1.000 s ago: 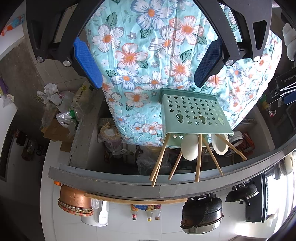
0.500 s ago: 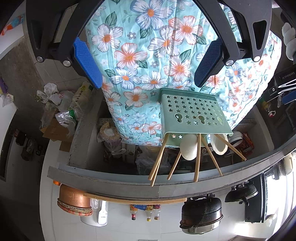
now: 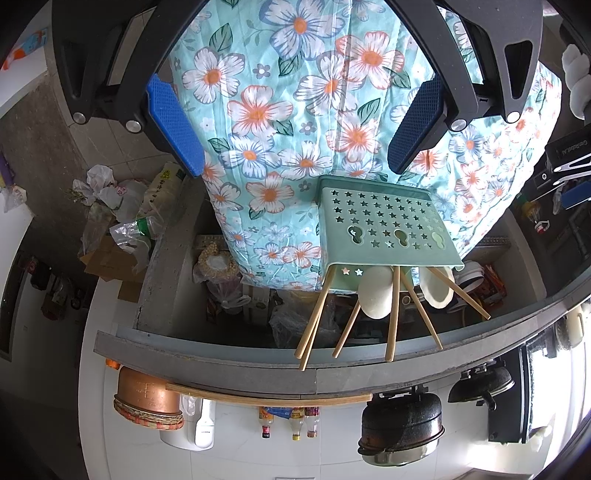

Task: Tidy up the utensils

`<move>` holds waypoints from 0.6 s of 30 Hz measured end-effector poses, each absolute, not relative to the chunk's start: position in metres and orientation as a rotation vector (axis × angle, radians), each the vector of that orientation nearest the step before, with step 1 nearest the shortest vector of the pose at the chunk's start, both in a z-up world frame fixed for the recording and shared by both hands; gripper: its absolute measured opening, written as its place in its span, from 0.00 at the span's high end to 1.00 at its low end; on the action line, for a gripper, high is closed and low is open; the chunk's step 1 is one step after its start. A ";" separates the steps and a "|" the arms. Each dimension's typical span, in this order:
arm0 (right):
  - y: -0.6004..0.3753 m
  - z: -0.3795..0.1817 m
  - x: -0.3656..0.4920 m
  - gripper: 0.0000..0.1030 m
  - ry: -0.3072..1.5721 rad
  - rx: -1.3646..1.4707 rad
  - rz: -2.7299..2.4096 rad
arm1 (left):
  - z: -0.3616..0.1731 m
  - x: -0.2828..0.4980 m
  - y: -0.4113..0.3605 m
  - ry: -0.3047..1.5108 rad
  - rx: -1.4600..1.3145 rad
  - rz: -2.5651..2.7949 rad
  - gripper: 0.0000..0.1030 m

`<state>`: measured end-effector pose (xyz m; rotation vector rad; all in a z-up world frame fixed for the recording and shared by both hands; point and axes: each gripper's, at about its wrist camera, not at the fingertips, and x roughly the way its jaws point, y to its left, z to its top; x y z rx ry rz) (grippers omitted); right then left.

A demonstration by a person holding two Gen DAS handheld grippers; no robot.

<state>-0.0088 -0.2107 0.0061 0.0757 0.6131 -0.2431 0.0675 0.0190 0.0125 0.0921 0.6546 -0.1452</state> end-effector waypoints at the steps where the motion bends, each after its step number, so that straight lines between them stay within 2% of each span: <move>1: -0.211 0.006 -0.009 0.06 0.613 0.076 -0.241 | 0.013 0.067 0.018 0.652 0.093 -0.150 0.11; 18: -0.211 0.007 -0.011 0.06 0.609 0.077 -0.236 | 0.018 0.063 0.014 0.632 0.101 -0.171 0.11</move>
